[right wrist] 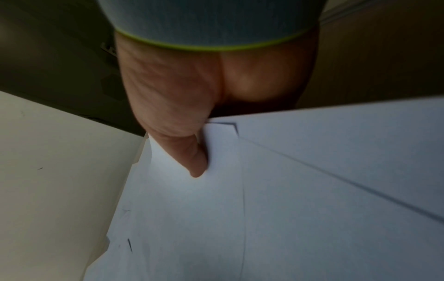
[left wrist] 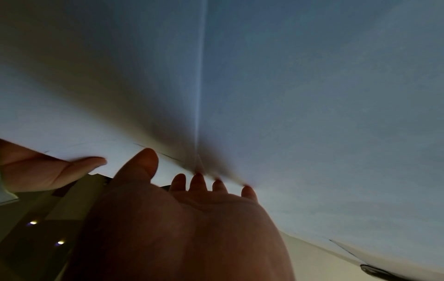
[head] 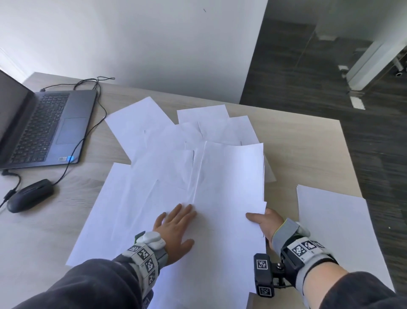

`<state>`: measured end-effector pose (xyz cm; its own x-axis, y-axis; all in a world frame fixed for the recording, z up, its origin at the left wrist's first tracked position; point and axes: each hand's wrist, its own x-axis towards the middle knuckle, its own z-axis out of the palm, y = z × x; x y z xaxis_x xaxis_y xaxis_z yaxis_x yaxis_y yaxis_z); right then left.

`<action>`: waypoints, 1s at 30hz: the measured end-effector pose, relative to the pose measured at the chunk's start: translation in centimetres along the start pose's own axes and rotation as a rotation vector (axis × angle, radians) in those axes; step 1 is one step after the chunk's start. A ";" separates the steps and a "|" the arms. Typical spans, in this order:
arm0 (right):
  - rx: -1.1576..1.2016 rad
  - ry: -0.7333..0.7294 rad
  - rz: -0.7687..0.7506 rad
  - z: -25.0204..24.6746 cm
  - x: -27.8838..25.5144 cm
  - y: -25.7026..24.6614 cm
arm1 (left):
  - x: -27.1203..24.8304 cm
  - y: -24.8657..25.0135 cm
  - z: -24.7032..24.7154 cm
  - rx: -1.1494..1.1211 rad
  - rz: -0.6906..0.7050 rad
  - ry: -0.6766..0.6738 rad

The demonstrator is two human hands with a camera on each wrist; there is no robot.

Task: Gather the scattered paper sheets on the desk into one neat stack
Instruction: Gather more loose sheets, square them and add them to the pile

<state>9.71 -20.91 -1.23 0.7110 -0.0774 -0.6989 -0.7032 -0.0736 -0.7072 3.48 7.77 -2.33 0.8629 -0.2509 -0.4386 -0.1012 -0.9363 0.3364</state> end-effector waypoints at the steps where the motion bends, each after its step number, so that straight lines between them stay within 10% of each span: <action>1: -0.028 0.013 -0.008 0.0 0.0 0.0 | 0.0 0.1 0.0 -0.028 -0.010 0.015; 8: 0.025 0.031 -0.153 -1.6 -1.2 -1.8 | 2.6 0.6 -3.8 -0.530 -0.302 0.282; 13: 0.157 -0.039 -0.186 -2.0 -2.7 -4.0 | 4.4 1.8 -7.8 -1.130 -0.352 0.181; 30: -0.142 -0.103 0.115 -2.8 -5.6 1.2 | 1.2 4.2 -4.0 -0.971 -0.582 -0.283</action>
<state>4.88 -23.31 2.08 0.6175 0.0083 -0.7865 -0.7679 -0.2102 -0.6051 6.08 4.51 1.82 0.5009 -0.0059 -0.8655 0.8005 -0.3770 0.4659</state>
